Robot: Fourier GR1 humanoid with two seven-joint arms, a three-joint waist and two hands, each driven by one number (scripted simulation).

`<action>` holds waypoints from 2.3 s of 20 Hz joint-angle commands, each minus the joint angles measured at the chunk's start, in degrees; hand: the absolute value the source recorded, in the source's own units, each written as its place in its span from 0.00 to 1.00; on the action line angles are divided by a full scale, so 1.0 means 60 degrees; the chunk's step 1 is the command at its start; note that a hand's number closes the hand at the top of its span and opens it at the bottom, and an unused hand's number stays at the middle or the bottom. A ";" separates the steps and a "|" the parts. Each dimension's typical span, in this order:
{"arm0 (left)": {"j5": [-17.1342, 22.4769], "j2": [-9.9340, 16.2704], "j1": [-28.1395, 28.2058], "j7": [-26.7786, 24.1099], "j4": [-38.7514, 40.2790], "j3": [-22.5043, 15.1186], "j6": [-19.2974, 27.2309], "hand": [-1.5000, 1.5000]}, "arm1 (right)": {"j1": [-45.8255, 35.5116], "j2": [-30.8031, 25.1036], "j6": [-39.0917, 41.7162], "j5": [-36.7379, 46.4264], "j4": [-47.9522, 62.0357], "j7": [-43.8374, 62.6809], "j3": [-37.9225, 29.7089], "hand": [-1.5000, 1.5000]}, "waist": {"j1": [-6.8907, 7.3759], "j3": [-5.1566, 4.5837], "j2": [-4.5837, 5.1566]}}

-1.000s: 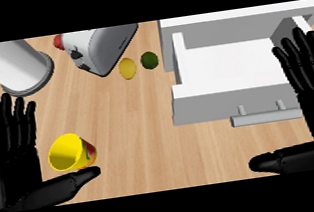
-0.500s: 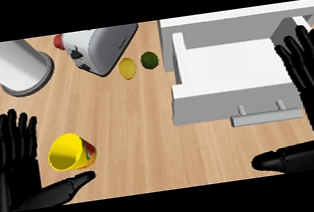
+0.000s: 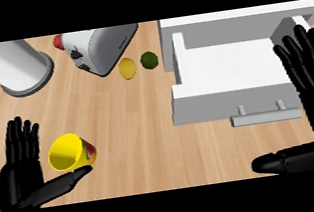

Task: Pick up the cup, place it into the drawer and close the drawer

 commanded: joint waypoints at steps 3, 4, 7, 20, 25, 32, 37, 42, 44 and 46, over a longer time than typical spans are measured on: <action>0.0270 0.0221 0.0130 -0.1000 0.1248 0.0425 -0.0684 0.00 | -0.0113 0.0122 -0.0061 0.0290 0.0000 -0.0051 0.0273 0.00 | 0.0009 0.0000 0.0001; 0.0115 -0.0124 0.0732 -0.1591 0.1230 0.0086 -0.0769 0.00 | -0.0355 -0.0047 0.0071 0.0012 0.0533 -0.0173 -0.0145 0.00 | 0.0026 0.0001 0.0003; 0.0434 0.0133 0.0536 -0.1992 0.2213 0.0510 -0.1189 0.00 | -0.0189 -0.0102 0.0176 -0.0105 0.0415 -0.0188 -0.0236 0.00 | 0.0021 0.0000 0.0003; 0.0322 0.0152 -0.0575 -0.3242 0.4485 0.0920 -0.0953 0.00 | -0.0548 -0.0049 0.0109 -0.0059 0.0702 -0.0045 -0.0207 0.00 | 0.0012 0.0001 0.0004; 0.0524 0.0401 -0.0741 -0.3896 0.5434 0.1264 -0.1236 0.00 | -0.0077 -0.0177 0.0271 -0.0401 -0.0344 0.0548 -0.0239 0.00 | -0.0010 0.0000 0.0000; 0.0390 0.0543 -0.1841 -0.4413 0.7014 0.1297 -0.1039 0.00 | -0.0228 -0.0006 0.0121 -0.0175 -0.0335 0.0424 -0.0065 0.00 | -0.0016 0.0000 0.0002; 0.0655 0.0957 -0.2614 -0.5319 0.8738 0.1644 -0.1759 0.00 | 0.0405 0.0219 0.0386 0.0067 0.0022 -0.0424 0.0182 0.00 | -0.0031 -0.0001 0.0007; 0.0781 0.0811 -0.2880 -0.5682 0.9098 0.1571 -0.1713 0.00 | -0.0665 -0.0175 0.0284 -0.0388 0.0265 0.0344 -0.0357 0.00 | -0.0013 -0.0001 0.0007; 0.0942 0.0960 -0.3041 -0.5581 0.9394 0.1615 -0.1995 0.00 | 0.0293 0.0075 0.0357 -0.0087 -0.0310 0.0034 0.0026 0.00 | -0.0029 0.0000 0.0004; 0.1000 0.1096 -0.3446 -0.6418 1.0570 0.1849 -0.2443 0.00 | -0.0920 -0.0157 0.0215 -0.0163 0.0606 0.0298 -0.0318 0.00 | -0.0027 -0.0005 0.0019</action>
